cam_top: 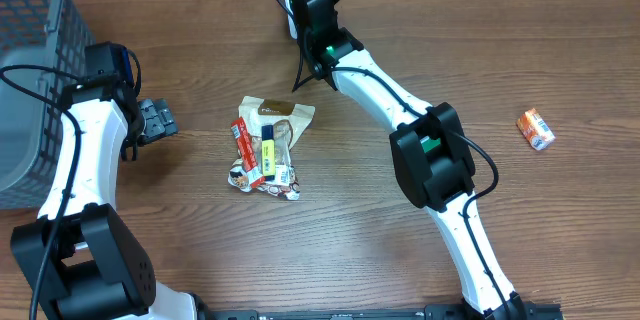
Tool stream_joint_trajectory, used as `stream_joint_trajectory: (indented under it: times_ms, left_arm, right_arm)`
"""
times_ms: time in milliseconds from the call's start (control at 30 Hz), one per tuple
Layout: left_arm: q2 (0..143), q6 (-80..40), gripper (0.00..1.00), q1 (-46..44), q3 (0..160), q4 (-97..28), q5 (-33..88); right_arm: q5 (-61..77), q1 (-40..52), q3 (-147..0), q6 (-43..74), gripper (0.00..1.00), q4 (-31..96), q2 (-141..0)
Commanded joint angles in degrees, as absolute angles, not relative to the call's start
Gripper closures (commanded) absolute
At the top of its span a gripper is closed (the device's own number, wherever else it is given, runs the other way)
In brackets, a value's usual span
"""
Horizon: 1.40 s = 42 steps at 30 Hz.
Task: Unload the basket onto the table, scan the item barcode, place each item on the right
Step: 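Hold the wipes pack under the white scanner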
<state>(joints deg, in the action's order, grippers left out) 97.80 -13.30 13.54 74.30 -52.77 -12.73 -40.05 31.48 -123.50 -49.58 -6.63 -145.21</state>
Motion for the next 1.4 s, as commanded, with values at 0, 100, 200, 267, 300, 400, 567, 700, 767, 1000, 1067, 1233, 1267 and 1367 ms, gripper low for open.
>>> stream_joint_trajectory:
  times_ms: [0, 100, 200, 267, 300, 400, 567, 700, 767, 1000, 1067, 1233, 1267, 1367]
  left_arm:
    - [96.64, -12.67, 0.00, 13.47, 75.18, -52.86, -13.50]
    - [96.64, -12.67, 0.00, 13.47, 75.18, -52.86, -13.50]
    - [96.64, -12.67, 0.00, 13.47, 75.18, -52.86, -13.50]
    - [96.64, -12.64, 0.00, 13.47, 75.18, -52.86, -13.50]
    - [96.64, -12.67, 0.00, 13.47, 75.18, -52.86, -13.50]
    - [96.64, -12.67, 0.00, 13.47, 75.18, -52.86, -13.50]
    - [96.64, -12.64, 0.00, 13.47, 75.16, -52.86, -13.50]
    - [96.64, -12.64, 0.00, 13.47, 75.18, -52.86, -13.50]
    - [96.64, -12.67, 0.00, 13.47, 75.18, -52.86, -13.50]
    - [96.64, -12.64, 0.00, 13.47, 75.18, -52.86, -13.52]
    - [96.64, -12.67, 0.00, 13.47, 75.18, -52.86, -13.50]
    - [96.64, -12.67, 0.00, 13.47, 75.18, -52.86, -13.50]
    - [96.64, -12.64, 0.00, 13.47, 75.18, -52.86, -13.50]
    - [96.64, -12.64, 0.00, 13.47, 75.18, -52.86, -13.50]
  right_arm:
    - [-41.54, 31.75, -124.29, -49.54, 0.96, -6.72, -146.10]
    - [-41.54, 32.10, -124.25, -49.58, 0.96, -6.72, -146.10]
    - [-40.93, 32.67, -124.25, -49.54, 0.96, -2.42, -146.10]
    - [-40.86, 32.80, -124.18, -49.28, 0.97, -0.56, -146.10]
    - [-40.86, 32.80, -124.18, -48.90, 0.96, -0.25, -146.10]
    - [-40.88, 33.06, -124.18, -48.05, 0.96, -0.03, -146.10]
    - [-40.86, 33.95, -124.18, -48.07, 0.97, 0.91, -146.10]
    - [-40.88, 34.22, -124.18, -48.07, 0.97, 1.17, -146.06]
    - [-40.88, 34.41, -124.18, -48.05, 0.97, 1.87, -146.04]
    - [-41.12, 34.44, -124.18, -46.87, 0.97, 3.38, -143.90]
    - [-41.56, 34.44, -124.18, -44.77, 0.97, 3.42, -141.88]
    - [-41.52, 33.85, -124.20, -41.54, 0.97, 8.75, -134.04]
    - [-41.52, 33.50, -124.20, -40.14, 0.97, 10.72, -132.11]
    - [-41.52, 31.86, -124.20, -34.57, 0.96, 17.85, -127.37]
